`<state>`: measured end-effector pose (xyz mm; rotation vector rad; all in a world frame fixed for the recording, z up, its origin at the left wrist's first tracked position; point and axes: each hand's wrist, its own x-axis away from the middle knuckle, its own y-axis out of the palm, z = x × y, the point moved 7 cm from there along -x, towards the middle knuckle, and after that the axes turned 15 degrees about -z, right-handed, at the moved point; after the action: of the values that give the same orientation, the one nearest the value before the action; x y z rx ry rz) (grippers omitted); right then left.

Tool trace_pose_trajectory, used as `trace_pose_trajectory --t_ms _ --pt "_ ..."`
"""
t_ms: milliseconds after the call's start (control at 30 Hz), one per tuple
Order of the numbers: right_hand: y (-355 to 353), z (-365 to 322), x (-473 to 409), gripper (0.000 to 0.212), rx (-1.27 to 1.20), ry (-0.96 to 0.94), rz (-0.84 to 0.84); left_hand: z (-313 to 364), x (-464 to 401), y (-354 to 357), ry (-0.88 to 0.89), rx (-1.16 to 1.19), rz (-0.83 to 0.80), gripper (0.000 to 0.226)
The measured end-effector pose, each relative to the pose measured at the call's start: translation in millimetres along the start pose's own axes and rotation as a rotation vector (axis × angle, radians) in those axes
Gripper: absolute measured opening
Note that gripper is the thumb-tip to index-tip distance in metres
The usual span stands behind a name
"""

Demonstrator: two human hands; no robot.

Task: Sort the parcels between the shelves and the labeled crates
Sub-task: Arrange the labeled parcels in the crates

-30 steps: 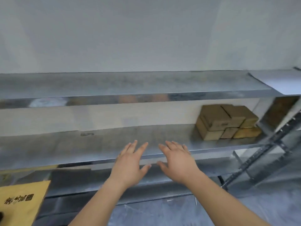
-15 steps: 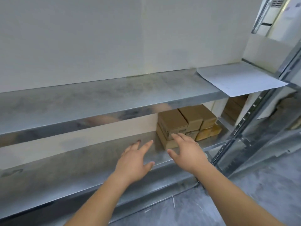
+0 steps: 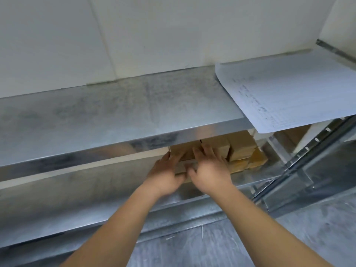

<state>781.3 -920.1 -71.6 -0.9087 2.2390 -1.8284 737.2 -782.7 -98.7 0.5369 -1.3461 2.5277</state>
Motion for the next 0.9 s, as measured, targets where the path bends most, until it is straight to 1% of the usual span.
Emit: trace_pose_trajectory --t_ms 100,200,267,300,333,367,400,433,467,500,533,600,667,733,767,800,833,900 --pt "4 2 -6 0.049 -0.033 -0.052 0.117 2 -3 -5 0.025 0.108 0.071 0.059" --pt "5 3 -10 0.04 -0.134 -0.105 0.229 3 -4 -9 0.016 0.16 0.117 0.034" --pt "6 4 -12 0.028 -0.192 -0.116 0.259 -1 -4 -9 0.004 0.19 0.147 0.011" --pt "7 4 -13 0.025 -0.231 -0.122 0.248 -3 -2 -10 0.01 0.199 0.168 0.003" --pt "9 3 -13 0.026 -0.28 -0.126 0.221 -5 0 -9 0.006 0.199 0.187 0.007" --pt "10 2 -12 0.034 -0.323 -0.132 0.183 -8 4 -9 -0.006 0.2 0.203 0.008" --pt "11 0 -12 0.05 -0.356 -0.135 0.139 -12 9 -10 -0.034 0.207 0.218 0.004" --pt "10 0 -12 0.066 -0.385 -0.136 0.104 -17 13 -11 -0.06 0.219 0.234 0.012" --pt "9 0 -12 0.079 -0.417 -0.132 0.07 -20 19 -11 -0.085 0.24 0.241 0.029" --pt "5 0 -12 0.088 -0.449 -0.138 0.044 -23 24 -13 -0.09 0.28 0.258 0.045" --pt "2 -2 -12 0.092 -0.487 -0.158 0.02 -23 30 -16 -0.085 0.32 0.274 0.057" --pt "1 -7 -11 0.091 -0.572 -0.222 -0.029 -23 41 -19 -0.07 0.391 0.3 0.068" --pt "7 -14 -11 0.094 -0.609 -0.248 -0.11 -24 49 -19 -0.085 0.396 0.301 0.091" --pt "13 -20 -9 0.114 -0.568 -0.251 -0.14 -28 57 -16 -0.092 0.367 0.293 0.115" --pt "16 -23 -7 0.126 -0.54 -0.257 -0.144 -30 62 -13 -0.084 0.352 0.29 0.124" --pt "20 -26 -5 0.135 -0.51 -0.259 -0.16 -33 68 -11 -0.075 0.343 0.288 0.129" --pt "23 -30 -1 0.139 -0.477 -0.263 -0.185 -36 75 -9 -0.078 0.342 0.287 0.133" --pt "30 -41 7 0.135 -0.403 -0.282 -0.216 -47 92 -7 -0.105 0.344 0.305 0.127"
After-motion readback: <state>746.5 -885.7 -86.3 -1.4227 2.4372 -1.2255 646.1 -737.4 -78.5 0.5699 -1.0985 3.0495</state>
